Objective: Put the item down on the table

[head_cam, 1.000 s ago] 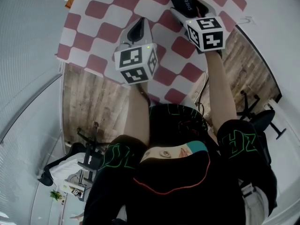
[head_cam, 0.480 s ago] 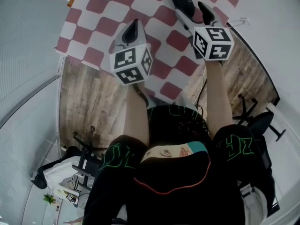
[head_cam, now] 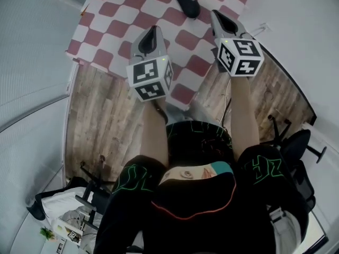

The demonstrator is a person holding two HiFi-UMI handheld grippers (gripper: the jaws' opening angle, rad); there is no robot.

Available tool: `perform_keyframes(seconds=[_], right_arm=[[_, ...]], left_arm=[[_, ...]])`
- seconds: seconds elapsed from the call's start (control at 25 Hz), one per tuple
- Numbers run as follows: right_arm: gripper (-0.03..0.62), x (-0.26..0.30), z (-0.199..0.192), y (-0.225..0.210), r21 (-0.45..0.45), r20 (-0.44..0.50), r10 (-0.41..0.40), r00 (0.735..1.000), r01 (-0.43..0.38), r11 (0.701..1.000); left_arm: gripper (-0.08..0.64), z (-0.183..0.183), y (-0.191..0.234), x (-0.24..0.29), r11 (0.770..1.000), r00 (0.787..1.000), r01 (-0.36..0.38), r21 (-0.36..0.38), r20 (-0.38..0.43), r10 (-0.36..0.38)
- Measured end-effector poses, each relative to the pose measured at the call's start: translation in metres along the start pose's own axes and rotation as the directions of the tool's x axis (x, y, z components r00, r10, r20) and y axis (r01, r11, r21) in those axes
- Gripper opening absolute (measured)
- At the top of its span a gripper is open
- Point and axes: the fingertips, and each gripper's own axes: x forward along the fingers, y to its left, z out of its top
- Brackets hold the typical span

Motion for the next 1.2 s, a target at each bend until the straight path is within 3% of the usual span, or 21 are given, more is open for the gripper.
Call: perform_keyframes(seconds=[0.2, 0.4, 0.64, 1.2], right_arm=[[0.004, -0.048, 0.045, 0.0, 0.117, 0.163, 0.043, 0.986, -0.063, 0.991], [0.003, -0.092, 0.087, -0.007, 0.187, 0.321, 0.061, 0.945, -0.126, 0.974], [0.003, -0.124, 0.104, -0.021, 0.082, 0.343, 0.032, 0.939, -0.064, 0.995], [0.003, -0.134, 0.121, -0.015, 0.009, 0.376, 0.034, 0.926, -0.04, 0.999]], left_arm=[[0.009, 0.054, -0.024, -0.035, 0.998, 0.993, -0.004, 0.066, 0.122, -0.004], [0.009, 0.109, -0.045, -0.062, 0.991, 0.969, -0.021, 0.129, 0.245, -0.012], [0.009, 0.143, -0.067, -0.075, 0.983, 0.949, -0.014, 0.184, 0.313, -0.045], [0.009, 0.155, -0.07, -0.081, 0.975, 0.942, -0.015, 0.221, 0.329, -0.06]])
